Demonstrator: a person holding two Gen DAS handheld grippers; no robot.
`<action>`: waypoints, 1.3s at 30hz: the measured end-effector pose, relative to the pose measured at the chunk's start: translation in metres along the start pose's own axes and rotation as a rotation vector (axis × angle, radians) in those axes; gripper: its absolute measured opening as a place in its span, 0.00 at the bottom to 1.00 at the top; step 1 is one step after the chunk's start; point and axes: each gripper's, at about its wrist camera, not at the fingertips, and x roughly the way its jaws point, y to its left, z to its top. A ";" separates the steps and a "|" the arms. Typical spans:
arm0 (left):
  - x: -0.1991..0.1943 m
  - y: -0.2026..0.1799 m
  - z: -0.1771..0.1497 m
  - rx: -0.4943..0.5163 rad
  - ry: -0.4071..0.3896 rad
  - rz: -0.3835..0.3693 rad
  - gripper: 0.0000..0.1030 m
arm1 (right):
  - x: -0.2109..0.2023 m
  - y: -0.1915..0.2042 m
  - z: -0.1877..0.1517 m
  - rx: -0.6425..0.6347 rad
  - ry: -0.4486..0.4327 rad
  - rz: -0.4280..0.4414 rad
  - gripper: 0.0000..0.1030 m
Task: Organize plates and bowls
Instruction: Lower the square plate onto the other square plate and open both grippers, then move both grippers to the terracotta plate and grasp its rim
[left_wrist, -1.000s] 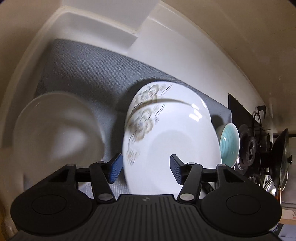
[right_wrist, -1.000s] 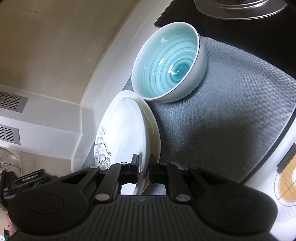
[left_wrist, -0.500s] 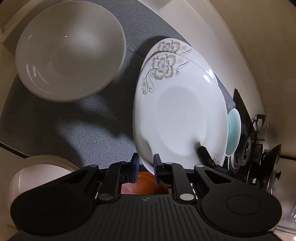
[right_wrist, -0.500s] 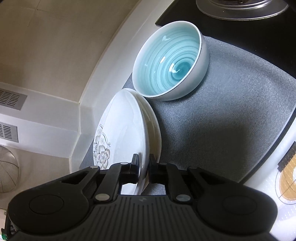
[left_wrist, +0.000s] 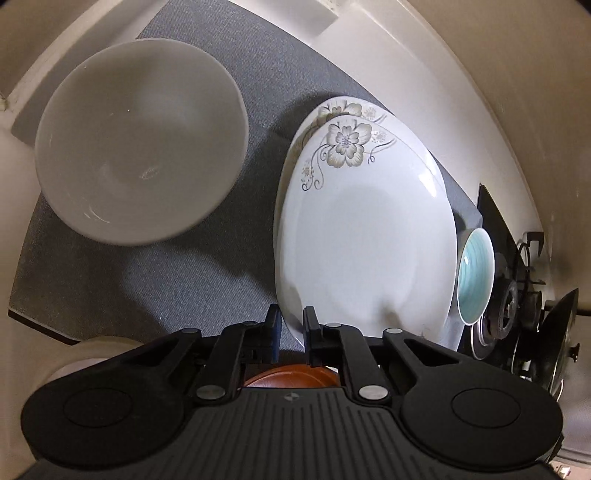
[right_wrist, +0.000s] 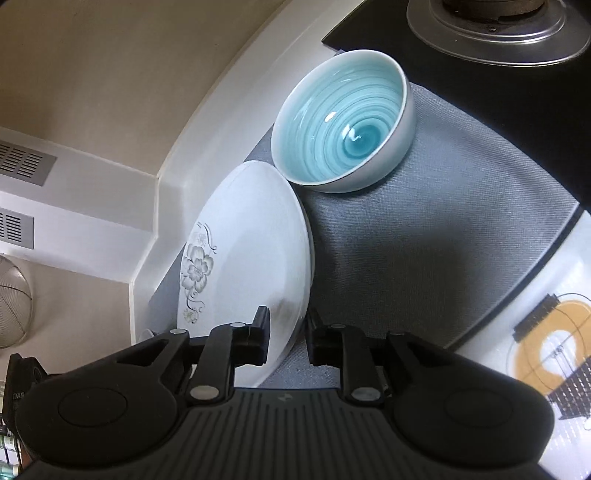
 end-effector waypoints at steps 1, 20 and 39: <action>0.000 0.001 0.001 -0.001 -0.003 0.000 0.12 | 0.000 0.000 -0.001 0.001 0.003 -0.001 0.23; -0.018 0.003 0.010 0.112 -0.101 0.036 0.05 | -0.009 0.012 0.001 -0.109 -0.031 -0.041 0.00; -0.056 -0.033 -0.043 0.476 -0.258 0.183 0.57 | -0.030 0.040 -0.024 -0.465 -0.049 -0.199 0.36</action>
